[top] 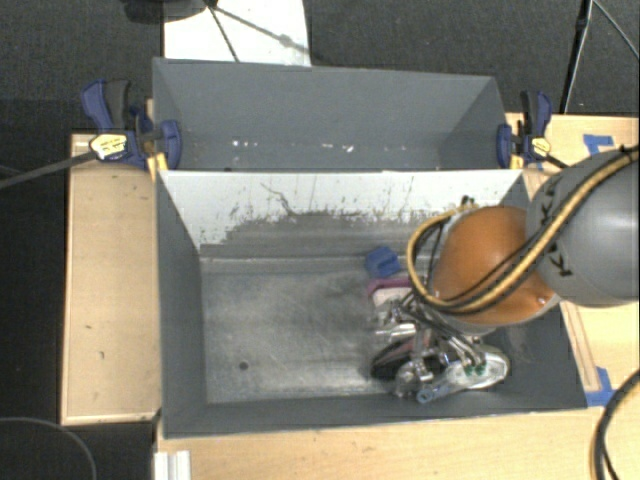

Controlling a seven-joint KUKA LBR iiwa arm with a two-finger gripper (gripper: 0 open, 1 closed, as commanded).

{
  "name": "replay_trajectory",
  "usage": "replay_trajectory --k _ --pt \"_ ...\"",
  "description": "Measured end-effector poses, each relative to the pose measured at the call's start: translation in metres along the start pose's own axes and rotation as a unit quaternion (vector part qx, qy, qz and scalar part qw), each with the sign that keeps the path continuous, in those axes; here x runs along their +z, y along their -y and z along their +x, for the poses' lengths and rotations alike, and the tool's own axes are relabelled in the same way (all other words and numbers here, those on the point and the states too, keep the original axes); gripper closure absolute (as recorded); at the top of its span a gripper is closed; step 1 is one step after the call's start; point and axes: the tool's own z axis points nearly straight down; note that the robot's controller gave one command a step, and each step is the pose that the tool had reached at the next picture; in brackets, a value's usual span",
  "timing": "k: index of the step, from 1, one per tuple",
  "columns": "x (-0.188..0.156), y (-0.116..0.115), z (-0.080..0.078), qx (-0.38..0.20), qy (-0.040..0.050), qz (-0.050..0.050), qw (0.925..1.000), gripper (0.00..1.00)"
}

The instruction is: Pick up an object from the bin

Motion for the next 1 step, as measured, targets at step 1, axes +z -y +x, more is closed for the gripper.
replay_trajectory --k 1 --pt "-0.0001 -0.001 0.0005 0.001 -0.001 0.0 1.0 1.0"
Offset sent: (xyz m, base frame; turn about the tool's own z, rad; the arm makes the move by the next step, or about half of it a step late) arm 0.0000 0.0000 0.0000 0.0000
